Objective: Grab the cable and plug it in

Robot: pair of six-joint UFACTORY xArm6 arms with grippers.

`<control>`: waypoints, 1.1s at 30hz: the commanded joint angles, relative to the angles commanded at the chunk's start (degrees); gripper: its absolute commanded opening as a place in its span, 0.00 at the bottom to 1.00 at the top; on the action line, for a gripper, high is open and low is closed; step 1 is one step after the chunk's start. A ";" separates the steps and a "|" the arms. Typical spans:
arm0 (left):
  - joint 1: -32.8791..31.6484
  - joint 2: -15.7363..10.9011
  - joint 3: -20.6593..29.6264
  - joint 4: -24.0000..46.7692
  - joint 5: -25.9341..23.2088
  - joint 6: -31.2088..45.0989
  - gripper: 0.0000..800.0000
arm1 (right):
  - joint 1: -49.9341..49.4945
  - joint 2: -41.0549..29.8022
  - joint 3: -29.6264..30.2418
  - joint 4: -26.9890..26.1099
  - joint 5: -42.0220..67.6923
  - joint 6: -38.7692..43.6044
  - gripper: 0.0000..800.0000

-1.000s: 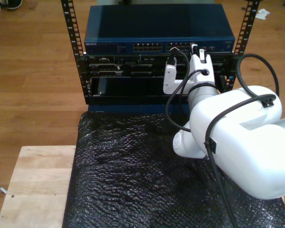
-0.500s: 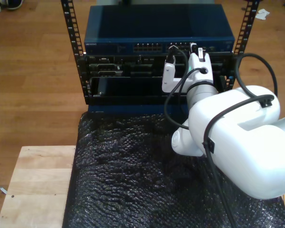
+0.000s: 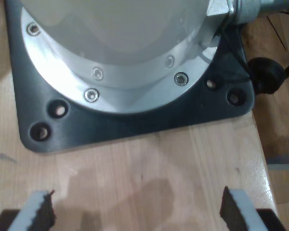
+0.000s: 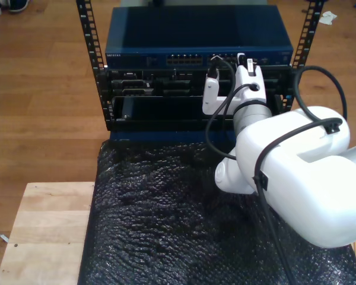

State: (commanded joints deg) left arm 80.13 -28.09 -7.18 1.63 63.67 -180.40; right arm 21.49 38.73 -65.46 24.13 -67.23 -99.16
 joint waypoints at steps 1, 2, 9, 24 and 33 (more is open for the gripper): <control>0.00 0.00 0.00 0.00 0.00 0.00 1.00 | 0.35 -0.53 0.26 0.00 0.00 0.00 0.37; 0.00 0.00 0.00 0.00 0.00 0.00 1.00 | 0.53 -0.88 0.62 0.00 0.00 0.00 0.38; 0.00 0.00 0.00 0.00 0.00 0.09 1.00 | 1.76 -5.45 6.15 0.00 0.18 0.09 0.43; 0.00 0.00 0.00 0.00 0.00 0.09 1.00 | -0.44 -21.10 18.20 -0.18 14.07 -0.18 0.51; 0.00 0.00 0.00 0.00 0.00 0.00 1.00 | -8.18 -32.62 22.59 -2.55 34.37 -3.34 0.71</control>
State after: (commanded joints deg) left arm 80.13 -28.09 -7.18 1.63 63.67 -180.40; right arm 13.32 6.11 -42.87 21.58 -32.86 -102.51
